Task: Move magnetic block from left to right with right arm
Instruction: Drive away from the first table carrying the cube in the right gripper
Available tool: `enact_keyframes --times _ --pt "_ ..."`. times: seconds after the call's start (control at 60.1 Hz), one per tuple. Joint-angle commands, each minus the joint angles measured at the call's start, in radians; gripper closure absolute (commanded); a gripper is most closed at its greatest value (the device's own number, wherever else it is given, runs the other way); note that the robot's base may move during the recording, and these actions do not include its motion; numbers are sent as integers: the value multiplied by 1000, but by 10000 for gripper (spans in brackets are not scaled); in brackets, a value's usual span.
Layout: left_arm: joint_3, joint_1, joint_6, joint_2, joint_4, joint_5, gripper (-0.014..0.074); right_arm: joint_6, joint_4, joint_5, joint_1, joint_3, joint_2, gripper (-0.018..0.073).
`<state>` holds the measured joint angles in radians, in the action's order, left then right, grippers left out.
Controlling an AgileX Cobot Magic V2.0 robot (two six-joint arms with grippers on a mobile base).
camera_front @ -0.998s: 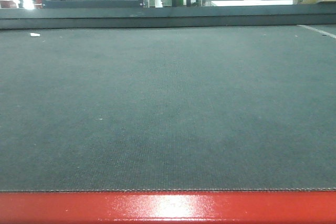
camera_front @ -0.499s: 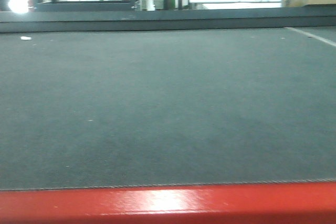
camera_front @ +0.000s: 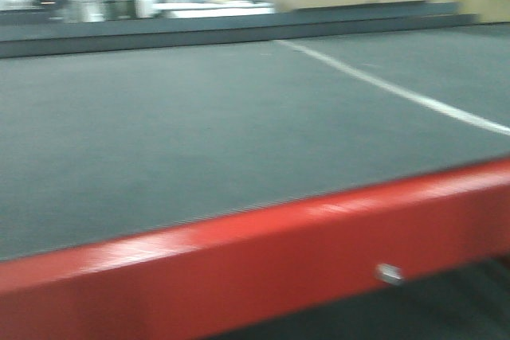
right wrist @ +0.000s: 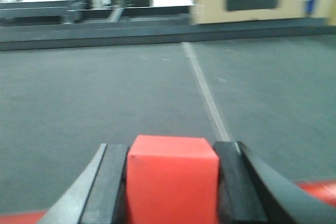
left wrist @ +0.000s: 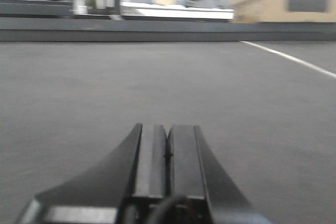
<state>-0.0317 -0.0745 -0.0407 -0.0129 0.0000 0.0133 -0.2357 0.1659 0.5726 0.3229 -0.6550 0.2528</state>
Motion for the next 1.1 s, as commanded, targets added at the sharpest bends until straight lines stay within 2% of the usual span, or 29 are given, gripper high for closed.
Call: enact_keyframes --times 0.0,0.2,0.482,1.081 --pt "-10 -2 -7 -13 0 -88 713 7 12 -98 -5 -27 12 461" --pt "-10 0 -7 -13 0 -88 713 7 12 -98 -5 -27 12 461" --pt "-10 75 -7 -13 0 -88 713 7 12 -98 -5 -27 12 461" --pt "-10 74 -7 -13 0 -88 713 7 12 -98 -5 -27 12 461"
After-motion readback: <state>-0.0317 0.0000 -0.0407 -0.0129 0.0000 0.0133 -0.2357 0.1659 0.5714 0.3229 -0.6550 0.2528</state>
